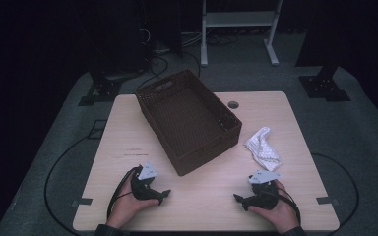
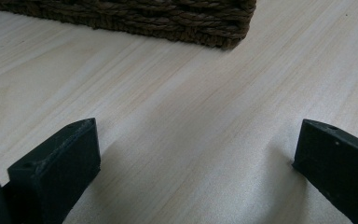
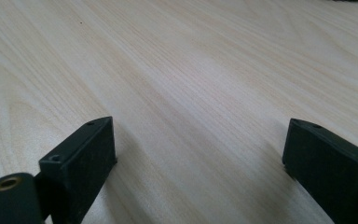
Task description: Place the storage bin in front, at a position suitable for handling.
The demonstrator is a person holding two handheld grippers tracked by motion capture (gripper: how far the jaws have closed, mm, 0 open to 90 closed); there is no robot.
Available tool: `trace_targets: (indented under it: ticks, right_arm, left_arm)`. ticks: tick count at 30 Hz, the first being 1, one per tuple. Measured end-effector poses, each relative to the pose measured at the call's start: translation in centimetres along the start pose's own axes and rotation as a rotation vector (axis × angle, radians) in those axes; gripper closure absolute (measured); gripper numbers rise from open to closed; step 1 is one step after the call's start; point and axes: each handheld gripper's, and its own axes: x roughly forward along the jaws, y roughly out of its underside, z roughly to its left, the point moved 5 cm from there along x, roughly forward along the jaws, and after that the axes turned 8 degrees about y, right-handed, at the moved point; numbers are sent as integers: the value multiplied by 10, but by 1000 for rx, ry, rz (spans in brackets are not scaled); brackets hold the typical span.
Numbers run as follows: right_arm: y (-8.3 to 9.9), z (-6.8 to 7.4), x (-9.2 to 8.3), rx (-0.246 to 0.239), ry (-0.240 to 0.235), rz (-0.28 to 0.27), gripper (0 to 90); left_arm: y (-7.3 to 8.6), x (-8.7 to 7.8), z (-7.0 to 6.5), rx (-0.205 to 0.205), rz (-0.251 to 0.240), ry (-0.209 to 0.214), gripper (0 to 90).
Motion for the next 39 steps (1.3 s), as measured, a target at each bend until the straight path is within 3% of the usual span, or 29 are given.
trace_targets:
  ticks: [5, 11, 15, 24, 28, 32, 39]
  right_arm:
    - [0, 0, 0, 0, 0, 0, 85]
    - [0, 0, 0, 0, 1, 0, 86]
    - [0, 0, 0, 2, 0, 2, 86]
    - [0, 1, 0, 2, -1, 3, 86]
    - [0, 1, -2, 2, -4, -19, 196]
    - [-3, 0, -5, 6, 0, -3, 331]
    - [-12, -7, -10, 13, 6, -31, 382]
  left_arm:
    - [0, -1, 0, -12, -13, -13, 4]
    - [-1, -5, -1, -22, -18, -28, 154]
    - [-4, -9, 0, -20, -17, -24, 194]
    - [-9, -19, 2, -52, -45, -24, 203]
    - [-13, -25, 4, -53, -61, -26, 210]
    - [-17, -31, 10, -62, -70, -17, 243]
    - [-20, -33, 17, -72, -80, -28, 342]
